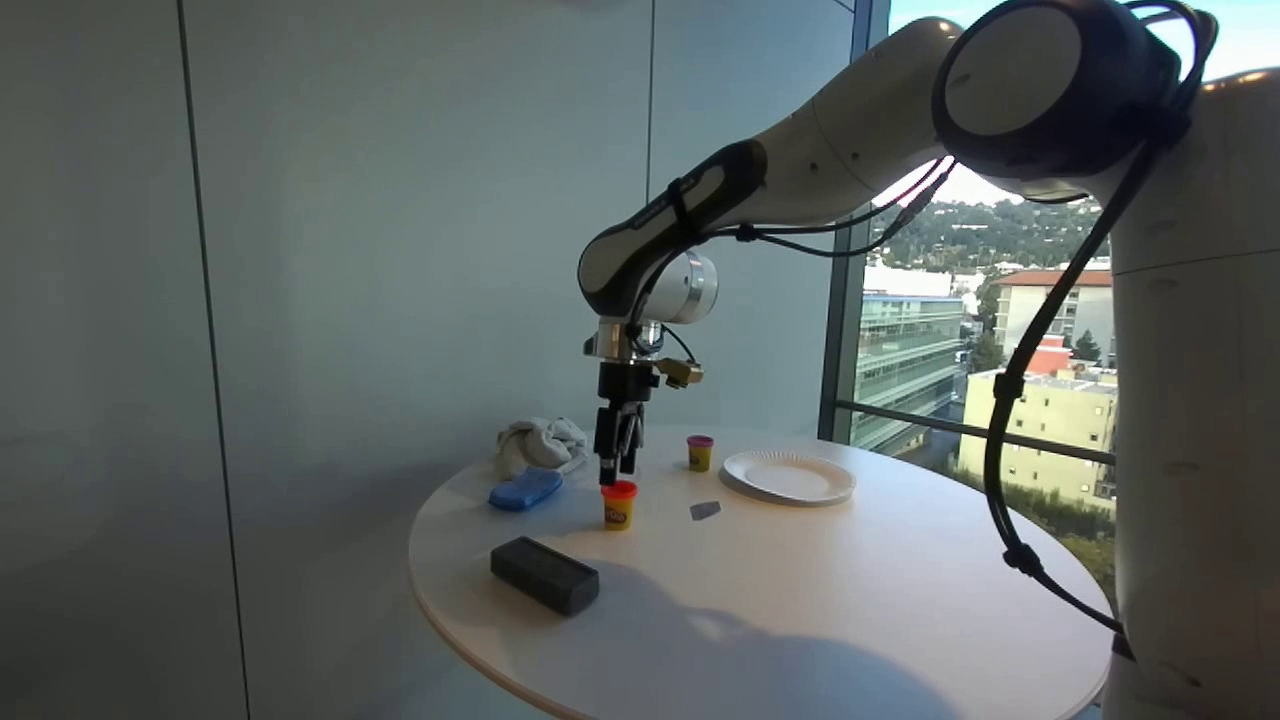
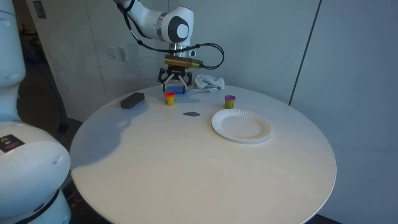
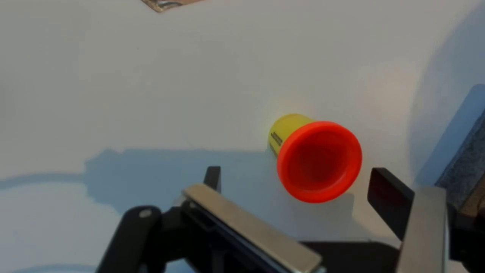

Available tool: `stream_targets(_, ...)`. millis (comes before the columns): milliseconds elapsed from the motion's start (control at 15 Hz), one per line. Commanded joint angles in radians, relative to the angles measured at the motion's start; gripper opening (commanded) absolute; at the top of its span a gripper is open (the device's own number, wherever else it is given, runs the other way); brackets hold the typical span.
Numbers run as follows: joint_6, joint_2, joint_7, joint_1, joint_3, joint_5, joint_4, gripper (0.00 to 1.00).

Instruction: Put the yellow containers on the white plate.

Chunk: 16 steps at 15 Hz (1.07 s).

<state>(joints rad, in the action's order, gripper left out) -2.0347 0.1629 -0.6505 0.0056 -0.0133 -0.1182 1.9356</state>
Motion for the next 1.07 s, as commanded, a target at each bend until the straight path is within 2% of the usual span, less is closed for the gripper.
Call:
stream_targets(0, 0.011, 0.017, 0.039, -0.016, 0.01, 0.058, -0.017, 1.0)
stream_targets(267, 0.037, 0.019, 0.038, -0.015, 0.021, 0.087, -0.012, 1.0)
stream_targets(667, 0.145, 0.01, 0.002, -0.016, 0.045, 0.071, -0.025, 1.0)
stream_targets(733, 0.14, 0.003, 0.005, -0.015, 0.047, 0.074, -0.02, 1.0)
stream_targets(867, 0.06, -0.022, 0.004, -0.015, 0.047, 0.092, 0.009, 1.0)
stream_targets(1000, 0.085, -0.025, -0.023, -0.02, 0.048, 0.078, 0.001, 1.0)
